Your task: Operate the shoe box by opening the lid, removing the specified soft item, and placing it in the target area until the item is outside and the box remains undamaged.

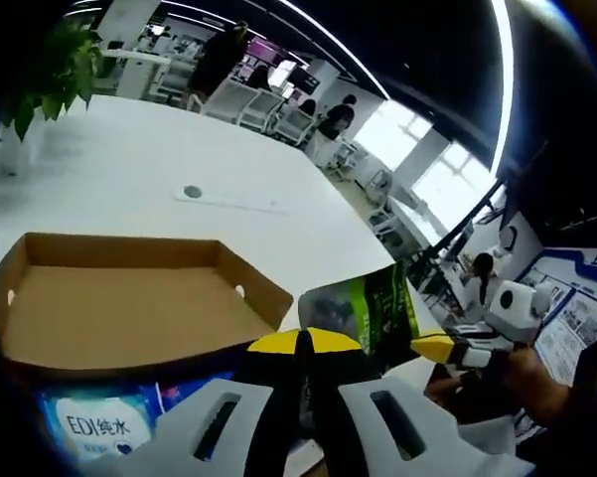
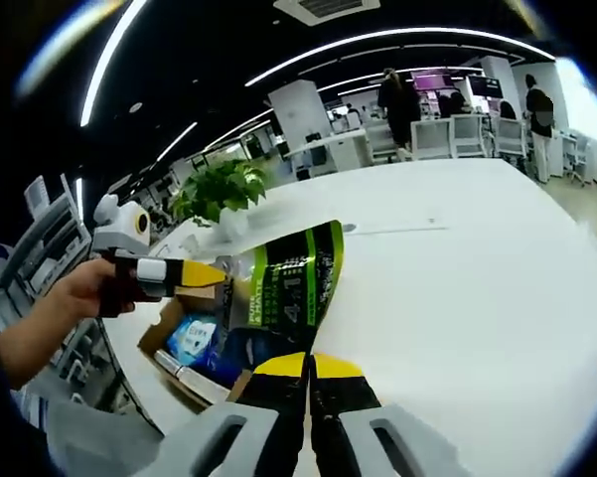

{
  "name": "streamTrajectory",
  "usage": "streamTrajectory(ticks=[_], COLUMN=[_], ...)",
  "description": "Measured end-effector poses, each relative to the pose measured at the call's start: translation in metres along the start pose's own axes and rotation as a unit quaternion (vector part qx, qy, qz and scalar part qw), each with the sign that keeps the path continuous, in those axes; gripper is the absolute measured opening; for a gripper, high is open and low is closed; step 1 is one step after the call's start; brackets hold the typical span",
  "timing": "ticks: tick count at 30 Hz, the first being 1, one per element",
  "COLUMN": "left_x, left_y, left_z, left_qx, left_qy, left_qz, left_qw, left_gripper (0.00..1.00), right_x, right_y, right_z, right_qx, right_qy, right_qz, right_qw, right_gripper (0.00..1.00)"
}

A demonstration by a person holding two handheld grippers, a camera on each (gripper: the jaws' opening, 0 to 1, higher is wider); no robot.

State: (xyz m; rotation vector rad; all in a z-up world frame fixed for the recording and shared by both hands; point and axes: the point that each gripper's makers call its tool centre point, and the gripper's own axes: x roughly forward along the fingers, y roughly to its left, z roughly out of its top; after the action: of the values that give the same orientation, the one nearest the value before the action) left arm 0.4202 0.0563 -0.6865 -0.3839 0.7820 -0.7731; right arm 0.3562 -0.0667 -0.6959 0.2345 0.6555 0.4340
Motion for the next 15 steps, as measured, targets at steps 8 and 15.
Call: streamTrajectory(ticks=[8,15], left_x=[0.024,0.044], left_y=[-0.009,-0.018], left_z=[-0.003,-0.008], left_qx=[0.004,0.030], left_qy=[0.010,0.028], left_qz=[-0.001,0.004], left_qw=[0.9999,0.9992], left_gripper=[0.00,0.00], right_x=[-0.002,-0.001], right_y=[-0.022,-0.044], right_z=[-0.005,-0.016], right_qx=[-0.004,0.000], right_qy=[0.009,0.020], right_qz=[-0.023,-0.040], right_qw=[0.9997,0.9990], right_gripper=[0.00,0.00])
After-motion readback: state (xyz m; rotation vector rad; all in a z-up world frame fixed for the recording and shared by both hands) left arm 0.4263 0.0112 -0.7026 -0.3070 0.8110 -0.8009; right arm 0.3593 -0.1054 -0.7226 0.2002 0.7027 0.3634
